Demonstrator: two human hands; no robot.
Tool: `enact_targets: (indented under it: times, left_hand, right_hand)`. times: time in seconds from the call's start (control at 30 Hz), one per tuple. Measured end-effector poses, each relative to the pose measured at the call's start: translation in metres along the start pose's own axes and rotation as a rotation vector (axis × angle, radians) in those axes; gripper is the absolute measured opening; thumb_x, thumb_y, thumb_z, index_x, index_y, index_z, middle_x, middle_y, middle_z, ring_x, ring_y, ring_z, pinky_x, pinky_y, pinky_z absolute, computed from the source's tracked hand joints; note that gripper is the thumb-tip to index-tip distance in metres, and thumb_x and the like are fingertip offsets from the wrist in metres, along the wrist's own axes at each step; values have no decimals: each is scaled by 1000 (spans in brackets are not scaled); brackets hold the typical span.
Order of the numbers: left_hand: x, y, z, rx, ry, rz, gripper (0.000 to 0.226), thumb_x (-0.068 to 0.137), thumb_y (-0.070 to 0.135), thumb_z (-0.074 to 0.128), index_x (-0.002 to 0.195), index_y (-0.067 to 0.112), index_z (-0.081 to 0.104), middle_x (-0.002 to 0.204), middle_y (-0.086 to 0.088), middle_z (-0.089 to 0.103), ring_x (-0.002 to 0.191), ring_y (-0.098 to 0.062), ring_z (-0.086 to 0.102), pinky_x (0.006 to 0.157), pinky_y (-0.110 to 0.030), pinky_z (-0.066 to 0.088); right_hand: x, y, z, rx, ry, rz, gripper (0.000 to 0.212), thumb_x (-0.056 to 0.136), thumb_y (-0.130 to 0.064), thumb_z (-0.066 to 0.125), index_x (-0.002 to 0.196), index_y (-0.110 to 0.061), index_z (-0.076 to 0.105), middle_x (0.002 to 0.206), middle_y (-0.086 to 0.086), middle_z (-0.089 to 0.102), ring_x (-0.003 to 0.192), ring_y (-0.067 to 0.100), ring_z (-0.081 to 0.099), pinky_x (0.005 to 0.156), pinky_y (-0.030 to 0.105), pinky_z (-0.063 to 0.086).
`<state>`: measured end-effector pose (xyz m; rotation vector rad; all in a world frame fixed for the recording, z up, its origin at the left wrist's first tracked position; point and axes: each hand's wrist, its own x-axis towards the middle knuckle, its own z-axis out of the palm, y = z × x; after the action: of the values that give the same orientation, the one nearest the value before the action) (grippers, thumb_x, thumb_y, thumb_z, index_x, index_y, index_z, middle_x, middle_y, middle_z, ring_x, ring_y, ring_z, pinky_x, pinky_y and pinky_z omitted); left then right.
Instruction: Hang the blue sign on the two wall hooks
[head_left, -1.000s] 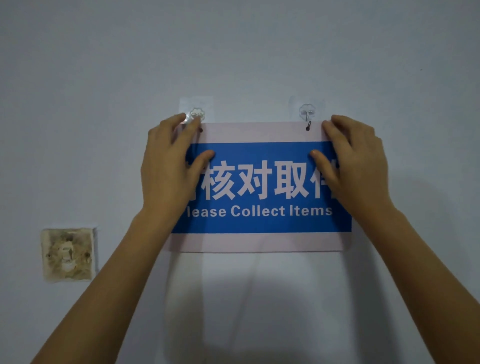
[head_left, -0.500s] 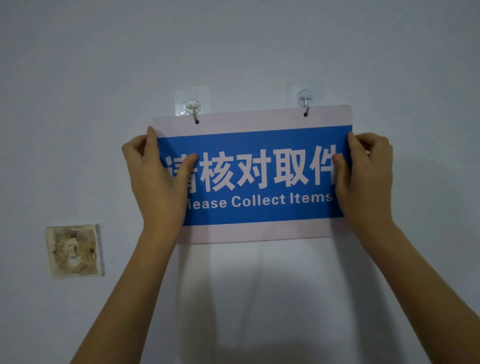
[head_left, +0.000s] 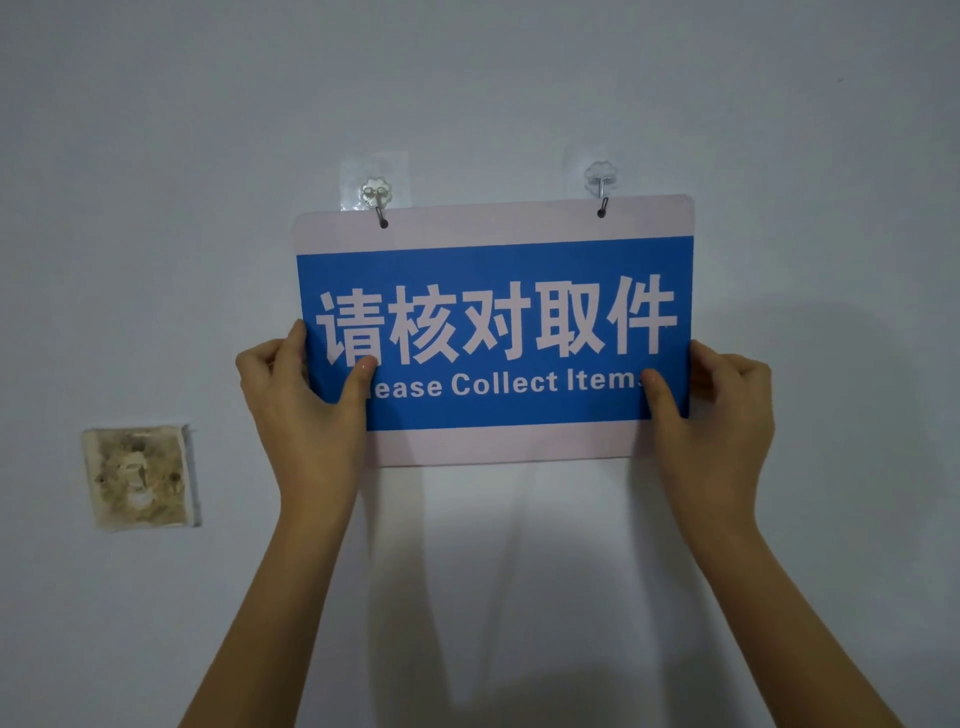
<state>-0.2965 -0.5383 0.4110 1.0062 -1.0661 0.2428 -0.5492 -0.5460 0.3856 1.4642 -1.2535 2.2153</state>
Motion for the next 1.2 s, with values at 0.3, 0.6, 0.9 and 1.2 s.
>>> enact_targets:
  times: [0.3, 0.6, 0.9, 1.2]
  left_hand:
    - [-34, -24, -16, 21, -59, 4, 57, 85, 14, 63, 138, 13, 43, 124, -3, 44, 119, -19, 50, 97, -21, 37]
    - [-52, -60, -11, 572, -249, 456, 62, 86, -6, 40, 144, -4, 20, 153, -16, 21, 142, -23, 14, 120, -33, 11]
    - [-52, -65, -17, 654, -274, 512, 54, 90, 7, 40, 141, -7, 27, 148, -23, 33, 139, -26, 21, 119, -25, -3]
    - [-65, -71, -29, 724, -330, 492, 53, 92, 19, 33, 137, -8, 35, 144, -25, 40, 136, -27, 30, 117, -27, 2]
  right_hand:
    - [-33, 17, -7, -44, -35, 37, 52, 82, -14, 70, 129, -3, 51, 113, 4, 49, 107, 25, 53, 88, 14, 40]
    - [-53, 38, 2, -554, -245, -410, 56, 100, -31, 16, 141, 4, 30, 150, 21, 32, 141, 28, 21, 120, 32, 2]
    - [-52, 48, -2, -651, -304, -448, 60, 99, -36, 14, 144, 3, 24, 153, 16, 23, 144, 22, 14, 121, 33, 0]
    - [-65, 54, -8, -638, -320, -457, 59, 99, -33, 14, 142, 5, 25, 151, 20, 25, 143, 26, 17, 120, 35, 3]
